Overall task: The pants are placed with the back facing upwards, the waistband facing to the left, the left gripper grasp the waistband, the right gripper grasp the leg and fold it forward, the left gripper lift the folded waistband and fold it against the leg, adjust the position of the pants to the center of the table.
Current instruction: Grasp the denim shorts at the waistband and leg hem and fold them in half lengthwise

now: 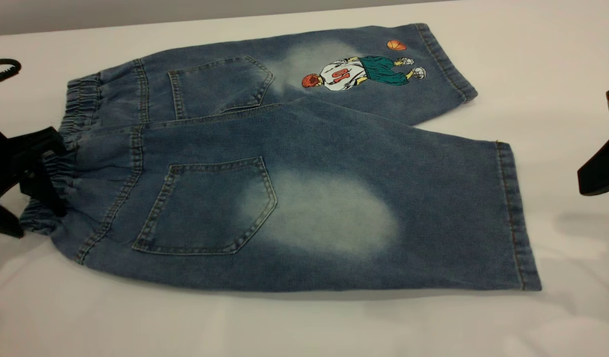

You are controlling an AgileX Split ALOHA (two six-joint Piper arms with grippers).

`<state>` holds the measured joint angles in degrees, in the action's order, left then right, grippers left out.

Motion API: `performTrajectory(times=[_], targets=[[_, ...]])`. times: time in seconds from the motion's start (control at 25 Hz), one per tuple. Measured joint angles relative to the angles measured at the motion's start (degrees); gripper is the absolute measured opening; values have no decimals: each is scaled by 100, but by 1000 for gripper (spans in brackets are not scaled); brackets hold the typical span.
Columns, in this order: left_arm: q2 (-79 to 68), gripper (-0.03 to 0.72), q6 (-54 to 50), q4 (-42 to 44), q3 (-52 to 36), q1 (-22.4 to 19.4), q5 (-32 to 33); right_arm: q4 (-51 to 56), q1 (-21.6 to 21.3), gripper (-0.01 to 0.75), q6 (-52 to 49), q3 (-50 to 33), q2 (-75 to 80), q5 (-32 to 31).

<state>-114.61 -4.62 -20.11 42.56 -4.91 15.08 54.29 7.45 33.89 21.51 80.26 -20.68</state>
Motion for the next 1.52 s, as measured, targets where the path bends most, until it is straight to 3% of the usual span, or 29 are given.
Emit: performTrajectory(times=[0.16, 0.2, 0.52, 0.88, 1.28, 1.52], targets=[[0, 120, 0, 11, 0, 0, -147, 31, 0, 241, 0, 0, 0, -61], [0, 107, 0, 16, 0, 0, -152, 71, 0, 241, -5, 0, 0, -115], [427, 109, 262, 81, -12, 5, 145, 323, 0, 241, 202, 0, 218, -565], [857, 109, 462, 61, -6, 5, 295, 736, 0, 252, 1051, 0, 1505, -326], [857, 109, 462, 45, -6, 5, 257, 2210, 0, 445, 2542, 0, 2694, -987], [857, 109, 462, 45, -6, 5, 250, 3471, 0, 510, 3733, 59, 2744, -720]])
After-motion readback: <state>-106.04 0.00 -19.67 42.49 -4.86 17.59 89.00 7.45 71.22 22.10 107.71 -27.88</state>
